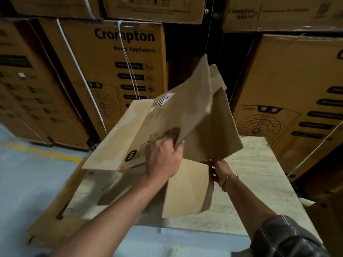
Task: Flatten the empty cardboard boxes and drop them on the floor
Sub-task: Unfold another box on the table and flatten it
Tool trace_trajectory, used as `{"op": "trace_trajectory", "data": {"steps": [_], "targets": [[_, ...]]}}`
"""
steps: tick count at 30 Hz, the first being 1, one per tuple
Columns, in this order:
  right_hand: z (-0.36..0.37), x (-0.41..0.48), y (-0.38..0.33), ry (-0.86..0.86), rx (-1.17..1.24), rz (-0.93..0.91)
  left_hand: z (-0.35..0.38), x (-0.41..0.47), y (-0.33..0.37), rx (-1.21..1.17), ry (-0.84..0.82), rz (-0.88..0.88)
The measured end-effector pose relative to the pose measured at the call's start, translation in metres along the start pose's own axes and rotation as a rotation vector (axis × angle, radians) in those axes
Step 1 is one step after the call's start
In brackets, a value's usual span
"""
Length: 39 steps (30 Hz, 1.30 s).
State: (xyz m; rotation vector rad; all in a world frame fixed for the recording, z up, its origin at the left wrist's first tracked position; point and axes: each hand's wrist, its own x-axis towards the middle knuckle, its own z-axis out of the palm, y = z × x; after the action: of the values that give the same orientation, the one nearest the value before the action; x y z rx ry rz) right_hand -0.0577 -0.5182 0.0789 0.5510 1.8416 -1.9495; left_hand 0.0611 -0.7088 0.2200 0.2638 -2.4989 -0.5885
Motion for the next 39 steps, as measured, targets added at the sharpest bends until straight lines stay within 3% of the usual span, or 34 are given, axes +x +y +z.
{"op": "trace_trajectory", "data": {"steps": [3, 6, 11, 13, 17, 20, 24, 27, 29, 31, 32, 34, 39], "targets": [[-0.001, -0.022, 0.007, -0.020, -0.032, 0.064, 0.024, 0.000, -0.001, 0.050, -0.148, 0.141], [-0.010, -0.046, 0.002, 0.003, -0.077, 0.010, 0.046, -0.004, 0.004, 0.084, -0.290, 0.231], [-0.031, -0.102, -0.039, -0.063, 0.504, -0.221, 0.072, -0.011, 0.015, 0.219, -0.393, 0.375], [-0.036, -0.121, -0.053, -0.068, 0.504, -0.276, 0.077, -0.009, 0.019, 0.213, -0.427, 0.412], [-0.043, -0.126, -0.066, 0.166, 0.374, -0.275, 0.075, -0.005, 0.009, 0.139, -0.529, 0.548], [-0.058, -0.123, -0.067, 0.279, 0.310, -0.293, 0.065, -0.013, -0.046, 0.194, -0.471, 0.589], [-0.080, -0.124, -0.066, 0.436, -0.040, -0.386, 0.061, -0.029, -0.140, 0.325, -0.491, 0.409], [-0.081, -0.129, -0.055, 0.629, -1.003, -0.538, 0.067, -0.039, -0.156, 0.323, -0.566, 0.331], [-0.067, -0.134, -0.043, 0.391, -1.330, -0.672, 0.066, -0.040, -0.146, 0.294, -0.553, 0.351], [-0.050, -0.131, -0.021, 0.095, -1.502, -0.627, 0.061, -0.039, -0.132, 0.290, -0.559, 0.372], [-0.044, -0.127, -0.005, 0.055, -1.608, -0.610, 0.056, -0.038, -0.125, 0.297, -0.561, 0.376], [-0.041, -0.120, 0.019, 0.137, -1.723, -0.608, 0.048, -0.037, -0.114, 0.312, -0.530, 0.383], [-0.064, -0.124, 0.031, 0.272, -1.592, -0.644, 0.037, -0.051, -0.119, 0.347, -0.557, 0.387]]}}
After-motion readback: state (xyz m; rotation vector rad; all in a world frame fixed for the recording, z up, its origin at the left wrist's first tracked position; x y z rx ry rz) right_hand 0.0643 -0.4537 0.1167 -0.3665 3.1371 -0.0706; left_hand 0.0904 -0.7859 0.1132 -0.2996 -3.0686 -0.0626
